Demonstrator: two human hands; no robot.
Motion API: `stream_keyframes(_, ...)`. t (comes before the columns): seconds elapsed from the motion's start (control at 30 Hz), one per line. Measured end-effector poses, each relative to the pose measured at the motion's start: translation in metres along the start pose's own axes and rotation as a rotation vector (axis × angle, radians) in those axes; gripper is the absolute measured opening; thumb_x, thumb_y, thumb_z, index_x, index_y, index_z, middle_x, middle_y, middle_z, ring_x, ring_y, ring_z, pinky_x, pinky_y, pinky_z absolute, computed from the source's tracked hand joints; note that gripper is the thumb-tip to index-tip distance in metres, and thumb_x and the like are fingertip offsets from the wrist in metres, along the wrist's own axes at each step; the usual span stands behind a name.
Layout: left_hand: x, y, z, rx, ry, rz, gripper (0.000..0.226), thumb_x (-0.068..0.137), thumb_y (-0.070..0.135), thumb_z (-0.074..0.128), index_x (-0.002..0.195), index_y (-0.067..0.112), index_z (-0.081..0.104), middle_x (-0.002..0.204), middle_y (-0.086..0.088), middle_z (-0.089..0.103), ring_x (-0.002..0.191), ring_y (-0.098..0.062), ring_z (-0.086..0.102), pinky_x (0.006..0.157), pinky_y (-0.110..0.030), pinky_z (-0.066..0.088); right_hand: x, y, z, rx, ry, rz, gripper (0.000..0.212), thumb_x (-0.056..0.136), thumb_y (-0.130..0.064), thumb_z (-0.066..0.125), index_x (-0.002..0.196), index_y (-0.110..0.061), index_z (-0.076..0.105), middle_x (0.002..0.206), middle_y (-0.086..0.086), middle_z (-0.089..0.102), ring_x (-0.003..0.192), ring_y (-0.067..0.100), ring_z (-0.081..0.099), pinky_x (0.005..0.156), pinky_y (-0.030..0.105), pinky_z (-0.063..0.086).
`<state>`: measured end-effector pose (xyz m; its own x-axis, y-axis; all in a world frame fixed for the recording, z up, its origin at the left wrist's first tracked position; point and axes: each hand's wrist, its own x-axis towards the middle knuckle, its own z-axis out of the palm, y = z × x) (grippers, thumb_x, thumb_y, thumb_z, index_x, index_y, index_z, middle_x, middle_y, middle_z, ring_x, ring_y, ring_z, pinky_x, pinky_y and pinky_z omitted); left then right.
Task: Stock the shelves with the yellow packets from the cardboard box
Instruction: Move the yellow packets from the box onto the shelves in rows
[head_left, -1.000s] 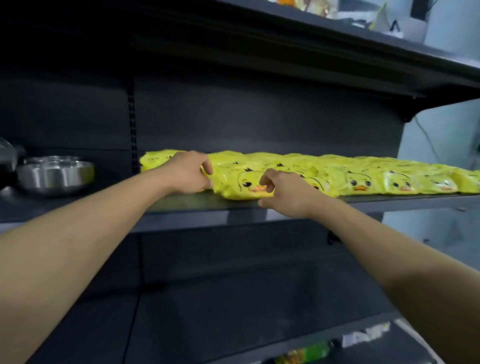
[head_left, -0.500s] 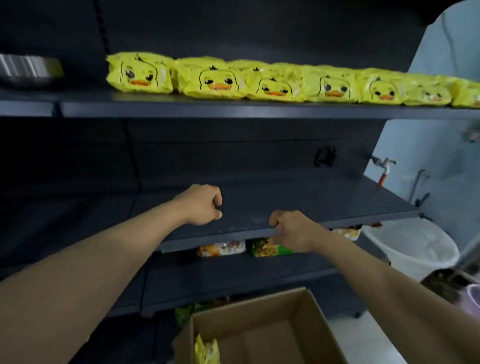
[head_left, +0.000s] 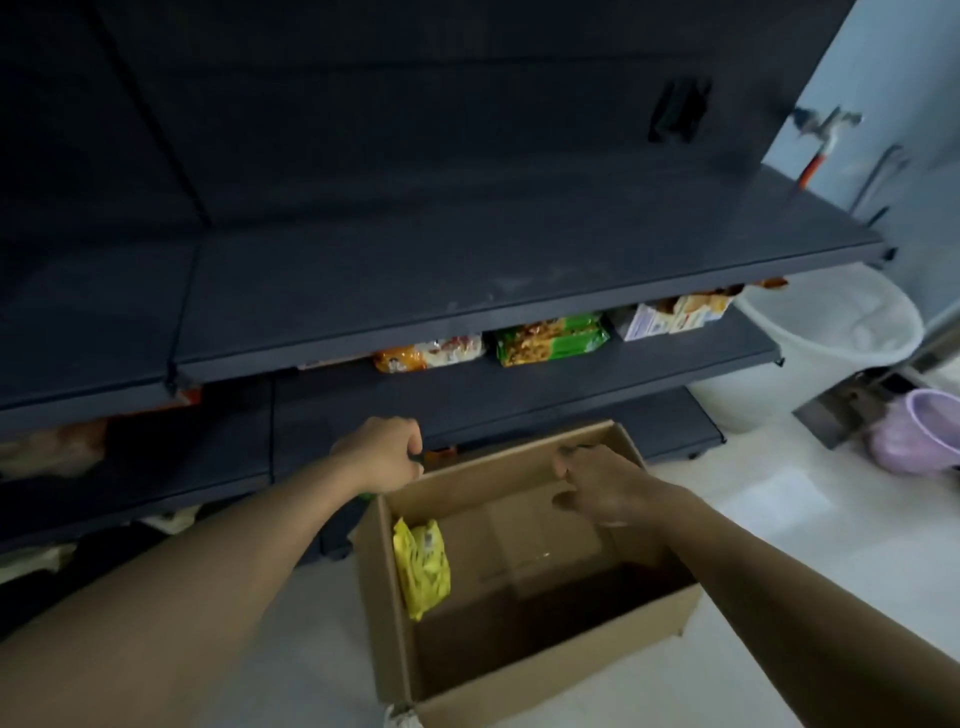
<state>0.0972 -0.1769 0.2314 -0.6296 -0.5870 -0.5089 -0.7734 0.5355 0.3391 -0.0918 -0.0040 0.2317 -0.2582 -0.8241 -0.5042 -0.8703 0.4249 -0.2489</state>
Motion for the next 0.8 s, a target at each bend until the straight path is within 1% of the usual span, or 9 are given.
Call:
stream_keyframes(0.03,0.007,-0.008,0.008,-0.001,-0.025,-0.007,0.014,0.089,0.027,0.061,0.101,0.025,0.054,0.104,0.005,0.055,0.103,-0.018,0.056,0.092,-0.038,0.049,0.008,-0.001,0.01,0.023,-0.013,0.002,0.036,0.091,-0.031,0.055,0.12,-0.01,0.05,0.121,0.007,0.057,0.103,0.018,0.055,0.081,0.027,0.043)
stream_keyframes(0.13,0.028,-0.036,0.034,0.0,-0.08,-0.024,0.011,0.089,0.026,0.061,0.089,0.02,0.052,0.095,0.002,0.057,0.09,-0.02,0.058,0.082,-0.033,0.049,0.032,-0.007,0.037,0.091,-0.078,0.039,0.038,0.092,-0.028,0.056,0.126,-0.015,0.048,0.127,0.001,0.052,0.116,0.016,0.051,0.095,0.028,0.043)
stream_keyframes(0.2,0.04,-0.055,0.051,-0.007,-0.107,-0.059,0.01,0.087,0.027,0.063,0.088,0.022,0.054,0.101,-0.001,0.063,0.094,-0.021,0.06,0.086,-0.036,0.051,0.048,-0.014,0.055,0.144,-0.111,0.058,0.037,0.091,-0.027,0.057,0.126,-0.016,0.048,0.127,0.001,0.051,0.117,0.016,0.05,0.096,0.029,0.044)
stream_keyframes(0.3,0.057,-0.078,0.071,-0.011,-0.102,-0.088,0.011,0.084,0.027,0.065,0.084,0.027,0.054,0.104,0.0,0.066,0.099,-0.019,0.062,0.087,-0.035,0.052,0.076,-0.02,0.086,0.169,-0.165,0.071,0.036,0.092,-0.026,0.055,0.125,-0.015,0.048,0.125,0.005,0.054,0.112,0.017,0.052,0.09,0.027,0.044)
stream_keyframes(0.4,0.071,-0.094,0.09,-0.041,-0.123,-0.11,0.013,0.084,0.029,0.065,0.085,0.029,0.053,0.105,0.001,0.067,0.101,-0.019,0.062,0.087,-0.036,0.052,0.101,-0.024,0.121,0.218,-0.219,0.095,0.039,0.091,-0.029,0.056,0.126,-0.014,0.046,0.125,0.007,0.053,0.111,0.02,0.053,0.089,0.031,0.047)
stream_keyframes(0.53,0.083,-0.111,0.111,-0.075,-0.059,-0.114,0.012,0.087,0.028,0.059,0.099,0.028,0.056,0.108,0.002,0.066,0.104,-0.02,0.061,0.085,-0.039,0.053,0.133,-0.034,0.164,0.303,-0.278,0.09,0.041,0.092,-0.026,0.056,0.128,-0.012,0.043,0.124,0.01,0.053,0.105,0.021,0.055,0.077,0.028,0.048)
stream_keyframes(0.67,0.089,-0.116,0.128,-0.134,0.05,-0.112,0.019,0.09,0.021,0.058,0.109,0.022,0.058,0.109,0.003,0.066,0.103,-0.019,0.061,0.084,-0.035,0.052,0.168,-0.048,0.199,0.394,-0.302,0.047,0.055,0.089,-0.022,0.059,0.138,-0.016,0.033,0.12,0.014,0.054,0.099,0.024,0.057,0.071,0.031,0.047)
stream_keyframes(0.7,0.089,-0.117,0.131,-0.165,0.076,-0.114,0.019,0.09,0.019,0.058,0.109,0.02,0.058,0.108,0.002,0.066,0.102,-0.018,0.062,0.083,-0.034,0.052,0.178,-0.052,0.208,0.401,-0.3,0.024,0.061,0.088,-0.022,0.06,0.141,-0.017,0.031,0.122,0.016,0.053,0.103,0.027,0.056,0.074,0.031,0.047)
stream_keyframes(0.8,0.089,-0.121,0.145,-0.235,0.16,-0.12,0.019,0.088,0.016,0.06,0.106,0.021,0.058,0.105,0.003,0.066,0.099,-0.016,0.063,0.081,-0.038,0.054,0.208,-0.065,0.233,0.398,-0.302,-0.058,0.081,0.084,-0.023,0.067,0.148,-0.021,0.017,0.135,0.02,0.044,0.122,0.032,0.047,0.093,0.032,0.042)
